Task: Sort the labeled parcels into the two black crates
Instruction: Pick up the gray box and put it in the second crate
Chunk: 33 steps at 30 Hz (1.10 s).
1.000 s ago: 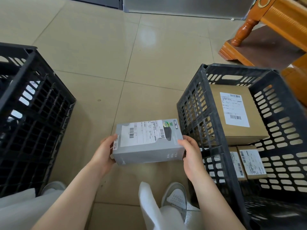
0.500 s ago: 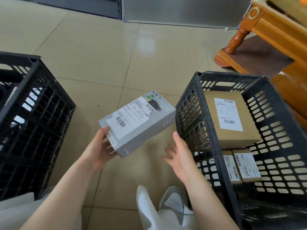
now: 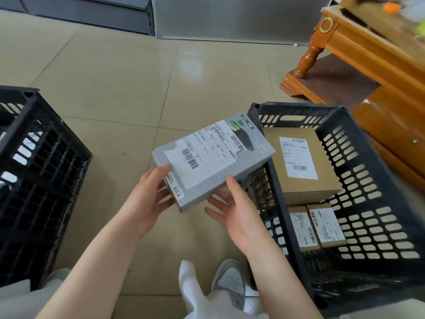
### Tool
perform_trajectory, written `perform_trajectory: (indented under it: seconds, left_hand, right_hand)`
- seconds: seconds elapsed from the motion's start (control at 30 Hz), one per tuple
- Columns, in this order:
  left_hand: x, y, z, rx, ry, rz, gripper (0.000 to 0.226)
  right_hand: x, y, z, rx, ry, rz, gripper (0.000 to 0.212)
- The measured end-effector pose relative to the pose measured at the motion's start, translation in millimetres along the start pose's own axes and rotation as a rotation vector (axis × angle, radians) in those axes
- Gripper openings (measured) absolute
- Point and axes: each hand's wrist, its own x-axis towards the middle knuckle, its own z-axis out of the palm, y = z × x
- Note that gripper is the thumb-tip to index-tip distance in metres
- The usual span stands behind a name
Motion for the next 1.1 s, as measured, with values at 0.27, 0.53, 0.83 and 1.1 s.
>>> perform_trajectory:
  seconds: [0.27,0.53,0.83,1.1]
  left_hand:
    - [-10.6,37.9,10.7,0.111,-0.060,0.133,0.069]
    - [-20.0,55.3,67.2,0.226,-0.259,0.154,0.075]
    - [-27.2,17.6,145.5,0.743,-0.434,0.114,0.075]
    - [-21.9,-58.9,173.9,1.118,-0.509,0.234,0.098]
  right_hand:
    - [-12.9,-26.7,17.7,0.066,-0.014,-0.059,0.038]
    - [-46.0,-68.6,-0.6,0.131,0.092,-0.269,0.041]
    - [-63.6,-103.8,-88.2,0.279,0.350,-0.343,0.054]
    - [-76.3,-85.3,-148.0,0.283,0.579,-0.274,0.055]
